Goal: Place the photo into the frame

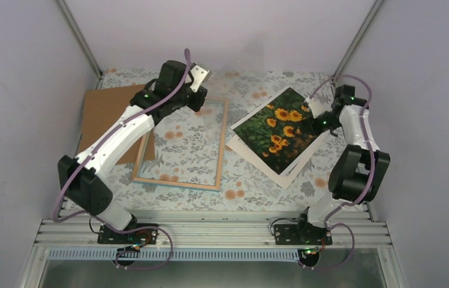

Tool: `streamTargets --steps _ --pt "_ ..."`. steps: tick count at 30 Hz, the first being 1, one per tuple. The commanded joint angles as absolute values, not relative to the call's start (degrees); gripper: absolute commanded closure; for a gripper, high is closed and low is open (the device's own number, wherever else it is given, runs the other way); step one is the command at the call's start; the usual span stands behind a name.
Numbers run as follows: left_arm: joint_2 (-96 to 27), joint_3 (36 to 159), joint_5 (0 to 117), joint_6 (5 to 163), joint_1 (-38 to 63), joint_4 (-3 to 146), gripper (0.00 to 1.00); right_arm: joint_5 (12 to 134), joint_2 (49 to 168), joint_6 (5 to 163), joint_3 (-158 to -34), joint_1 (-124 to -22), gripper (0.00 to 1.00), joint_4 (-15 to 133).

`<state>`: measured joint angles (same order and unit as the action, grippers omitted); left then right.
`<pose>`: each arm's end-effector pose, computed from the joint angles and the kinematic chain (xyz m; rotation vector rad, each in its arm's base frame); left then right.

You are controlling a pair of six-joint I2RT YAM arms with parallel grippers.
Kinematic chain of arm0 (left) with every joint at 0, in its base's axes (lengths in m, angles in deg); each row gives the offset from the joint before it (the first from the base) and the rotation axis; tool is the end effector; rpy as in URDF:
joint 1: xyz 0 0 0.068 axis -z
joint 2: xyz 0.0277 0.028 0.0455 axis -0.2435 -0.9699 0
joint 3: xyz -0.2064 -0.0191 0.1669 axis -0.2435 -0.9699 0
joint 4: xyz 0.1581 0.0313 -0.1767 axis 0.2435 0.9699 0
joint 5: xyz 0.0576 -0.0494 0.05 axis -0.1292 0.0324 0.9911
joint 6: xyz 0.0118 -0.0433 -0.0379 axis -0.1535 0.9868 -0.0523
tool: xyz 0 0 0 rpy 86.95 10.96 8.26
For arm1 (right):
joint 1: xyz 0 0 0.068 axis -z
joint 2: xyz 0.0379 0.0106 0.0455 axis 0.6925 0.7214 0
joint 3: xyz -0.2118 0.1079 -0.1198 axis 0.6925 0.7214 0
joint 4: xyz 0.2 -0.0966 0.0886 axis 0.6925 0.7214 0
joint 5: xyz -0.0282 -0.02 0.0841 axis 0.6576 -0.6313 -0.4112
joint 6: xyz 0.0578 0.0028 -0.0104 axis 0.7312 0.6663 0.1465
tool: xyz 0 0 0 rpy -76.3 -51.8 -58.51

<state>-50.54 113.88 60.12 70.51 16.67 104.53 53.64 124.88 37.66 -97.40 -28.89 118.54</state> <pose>0.2938 -0.1806 0.3573 0.6718 2.0758 -0.4208 0.2938 -0.0584 0.2395 -0.6371 2.6628 0.4808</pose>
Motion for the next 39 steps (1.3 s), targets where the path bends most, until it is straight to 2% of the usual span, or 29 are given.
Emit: streamTargets --steps 1,6,14,20,25,30,32,34,39 --pt "-44.90 117.32 64.45 58.40 17.11 104.20 0.98 50.49 118.20 34.55 -106.87 -31.12 0.00 119.52" --pt "-42.49 118.58 66.06 50.90 17.02 104.81 0.98 53.50 109.64 30.51 -114.07 -37.54 0.00 116.15" --pt "-40.32 122.35 58.35 41.45 17.19 108.52 0.98 67.78 104.40 29.66 -117.06 -55.18 0.00 107.17" --pt "-38.33 124.30 48.09 36.96 17.24 112.52 0.98 64.71 103.31 26.29 -113.18 -62.63 0.00 100.09" --pt "-38.33 128.13 42.43 34.80 17.47 117.93 0.98 62.24 106.70 28.54 -115.63 -66.11 0.00 103.42" --pt "-35.51 126.35 36.15 30.46 18.10 118.61 0.98 63.43 107.05 27.72 -114.63 -68.35 0.01 102.56" --pt "-35.15 126.05 34.90 28.71 18.16 119.16 0.98 63.15 107.06 26.90 -114.54 -69.04 0.10 104.16" --pt "-34.87 125.99 34.40 27.66 18.25 119.14 0.98 63.32 107.28 26.65 -114.79 -69.59 0.33 105.85" --pt "-34.94 125.87 37.74 25.10 18.25 118.50 0.98 61.98 106.81 26.28 -114.82 -70.14 0.73 110.95"
